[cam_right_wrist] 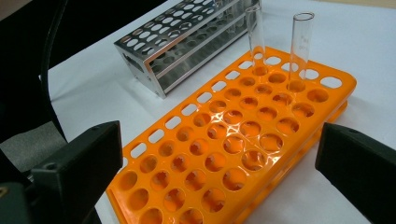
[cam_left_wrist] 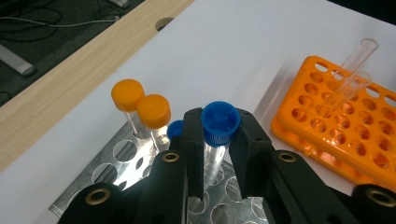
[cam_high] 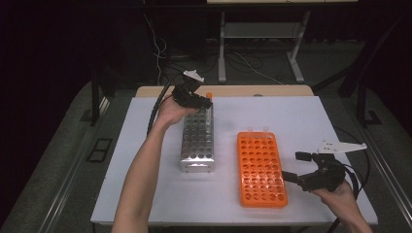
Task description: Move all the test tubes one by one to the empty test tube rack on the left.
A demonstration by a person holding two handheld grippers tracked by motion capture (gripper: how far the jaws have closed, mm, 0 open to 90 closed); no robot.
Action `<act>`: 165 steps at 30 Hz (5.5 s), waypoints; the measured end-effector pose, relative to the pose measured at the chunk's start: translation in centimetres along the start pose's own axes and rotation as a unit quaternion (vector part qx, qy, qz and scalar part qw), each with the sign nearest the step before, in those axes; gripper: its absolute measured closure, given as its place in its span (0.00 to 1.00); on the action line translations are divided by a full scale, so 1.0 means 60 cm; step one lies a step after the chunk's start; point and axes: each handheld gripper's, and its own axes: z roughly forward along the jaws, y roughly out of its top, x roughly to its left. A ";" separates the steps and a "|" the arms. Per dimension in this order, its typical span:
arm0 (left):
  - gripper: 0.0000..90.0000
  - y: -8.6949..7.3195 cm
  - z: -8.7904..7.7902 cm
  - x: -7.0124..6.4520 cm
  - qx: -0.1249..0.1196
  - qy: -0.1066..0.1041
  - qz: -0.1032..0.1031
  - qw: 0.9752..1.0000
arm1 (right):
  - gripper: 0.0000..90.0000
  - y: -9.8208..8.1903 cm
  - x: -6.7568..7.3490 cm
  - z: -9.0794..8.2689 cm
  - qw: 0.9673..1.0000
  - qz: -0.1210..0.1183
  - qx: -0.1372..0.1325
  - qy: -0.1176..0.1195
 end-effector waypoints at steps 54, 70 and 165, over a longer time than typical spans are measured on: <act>0.00 -0.078 -0.089 -0.133 -0.053 -0.022 -0.018 0.998 | 0.00 0.072 -0.056 0.035 1.000 -0.007 0.026 -0.009; 0.00 -0.120 -0.108 -0.171 -0.071 -0.028 -0.016 0.997 | 0.00 0.109 -0.089 0.083 0.998 -0.016 0.059 -0.020; 0.34 -0.003 -0.111 -0.222 -0.029 -0.119 0.085 0.989 | 0.83 0.214 0.108 0.182 0.967 -0.201 0.131 0.080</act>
